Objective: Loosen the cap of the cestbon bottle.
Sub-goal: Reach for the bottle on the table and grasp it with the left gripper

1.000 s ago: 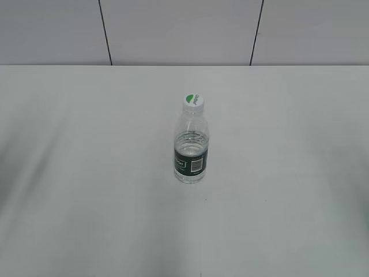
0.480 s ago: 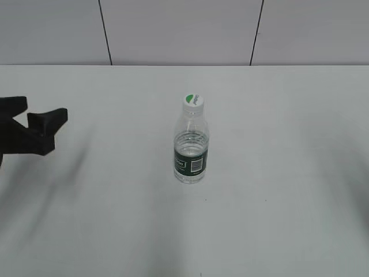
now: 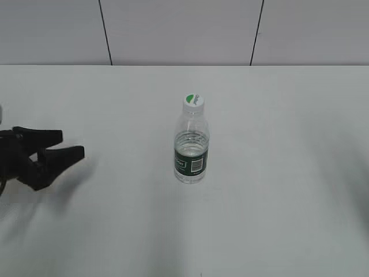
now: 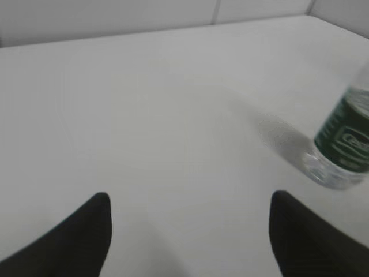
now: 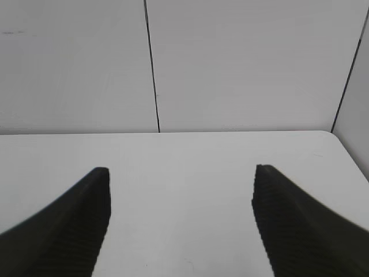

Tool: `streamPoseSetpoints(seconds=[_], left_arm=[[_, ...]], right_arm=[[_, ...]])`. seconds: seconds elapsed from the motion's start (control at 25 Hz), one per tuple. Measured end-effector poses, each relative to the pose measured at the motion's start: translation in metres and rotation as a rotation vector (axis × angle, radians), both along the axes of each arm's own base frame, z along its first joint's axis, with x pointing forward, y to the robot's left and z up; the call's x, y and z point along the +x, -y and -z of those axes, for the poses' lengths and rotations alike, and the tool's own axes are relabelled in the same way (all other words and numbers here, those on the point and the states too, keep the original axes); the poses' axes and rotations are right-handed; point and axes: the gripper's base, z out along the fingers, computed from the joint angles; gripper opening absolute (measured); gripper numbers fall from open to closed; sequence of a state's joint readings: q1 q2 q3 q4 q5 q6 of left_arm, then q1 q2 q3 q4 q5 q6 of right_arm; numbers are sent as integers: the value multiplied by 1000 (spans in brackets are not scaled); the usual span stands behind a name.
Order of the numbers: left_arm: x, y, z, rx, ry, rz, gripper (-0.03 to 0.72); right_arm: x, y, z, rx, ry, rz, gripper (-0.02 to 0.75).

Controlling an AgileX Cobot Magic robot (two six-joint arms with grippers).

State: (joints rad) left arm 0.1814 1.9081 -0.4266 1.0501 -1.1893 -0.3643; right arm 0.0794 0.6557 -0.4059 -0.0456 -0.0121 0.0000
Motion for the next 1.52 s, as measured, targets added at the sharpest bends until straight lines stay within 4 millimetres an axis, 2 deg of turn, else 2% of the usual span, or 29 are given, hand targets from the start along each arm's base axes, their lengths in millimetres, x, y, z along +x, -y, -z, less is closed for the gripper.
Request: streamPoseSetpoints(seconds=[0.12, 0.28, 0.52, 0.76, 1.12, 1.32, 1.52], left_arm=[[6, 7, 14, 14, -13, 163, 502], [18, 14, 23, 26, -3, 246, 499], [37, 34, 15, 60, 90, 372, 506], [46, 71, 5, 68, 167, 507, 530], [62, 112, 0, 115, 179, 571, 531], [67, 124, 16, 79, 154, 602, 532], [68, 140, 23, 64, 152, 648, 532]], right_arm=[[0, 0, 0, 0, -1, 0, 589], [0, 0, 0, 1, -1, 0, 589], [0, 0, 0, 3, -1, 1, 589], [0, 0, 0, 3, -1, 1, 589], [0, 0, 0, 3, -1, 1, 589], [0, 0, 0, 3, -1, 1, 589], [0, 0, 0, 3, -1, 1, 589]])
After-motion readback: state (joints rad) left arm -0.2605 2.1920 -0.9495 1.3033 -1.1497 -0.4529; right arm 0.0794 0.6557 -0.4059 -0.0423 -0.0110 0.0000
